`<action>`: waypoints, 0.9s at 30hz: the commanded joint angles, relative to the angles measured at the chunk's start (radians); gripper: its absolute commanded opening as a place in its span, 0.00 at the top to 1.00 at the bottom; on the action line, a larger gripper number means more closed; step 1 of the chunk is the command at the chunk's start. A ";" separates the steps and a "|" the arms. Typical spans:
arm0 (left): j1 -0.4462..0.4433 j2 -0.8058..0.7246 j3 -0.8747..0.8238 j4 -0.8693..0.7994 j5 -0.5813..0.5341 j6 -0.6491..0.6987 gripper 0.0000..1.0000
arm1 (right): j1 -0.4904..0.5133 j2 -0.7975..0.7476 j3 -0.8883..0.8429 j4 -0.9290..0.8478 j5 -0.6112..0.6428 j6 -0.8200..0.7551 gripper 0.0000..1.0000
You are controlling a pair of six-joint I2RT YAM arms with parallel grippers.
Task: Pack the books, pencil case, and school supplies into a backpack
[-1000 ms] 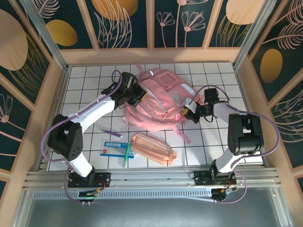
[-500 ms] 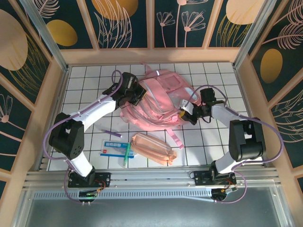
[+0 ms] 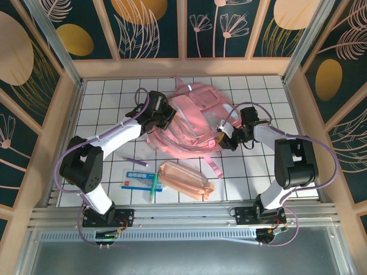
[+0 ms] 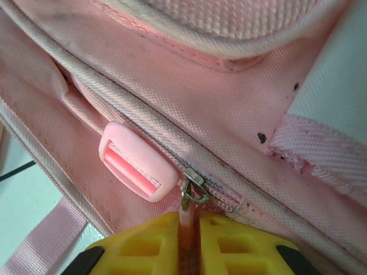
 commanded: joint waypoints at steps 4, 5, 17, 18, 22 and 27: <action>0.007 -0.003 -0.009 0.144 -0.019 -0.041 1.00 | -0.036 0.034 0.021 0.045 -0.091 0.082 0.73; 0.007 -0.002 -0.009 0.145 -0.018 -0.041 1.00 | -0.038 0.034 0.021 0.042 -0.099 0.076 0.70; 0.006 0.001 -0.008 0.149 -0.011 -0.047 1.00 | -0.053 -0.008 -0.023 0.199 -0.017 0.192 1.00; 0.006 0.000 -0.009 0.150 -0.013 -0.049 1.00 | -0.057 -0.023 -0.031 0.217 -0.026 0.207 1.00; 0.007 0.002 -0.010 0.154 -0.019 -0.055 1.00 | -0.040 -0.088 -0.057 0.284 -0.098 0.339 1.00; 0.007 0.004 -0.018 0.175 -0.024 -0.071 1.00 | 0.051 -0.211 -0.120 0.401 -0.098 0.637 1.00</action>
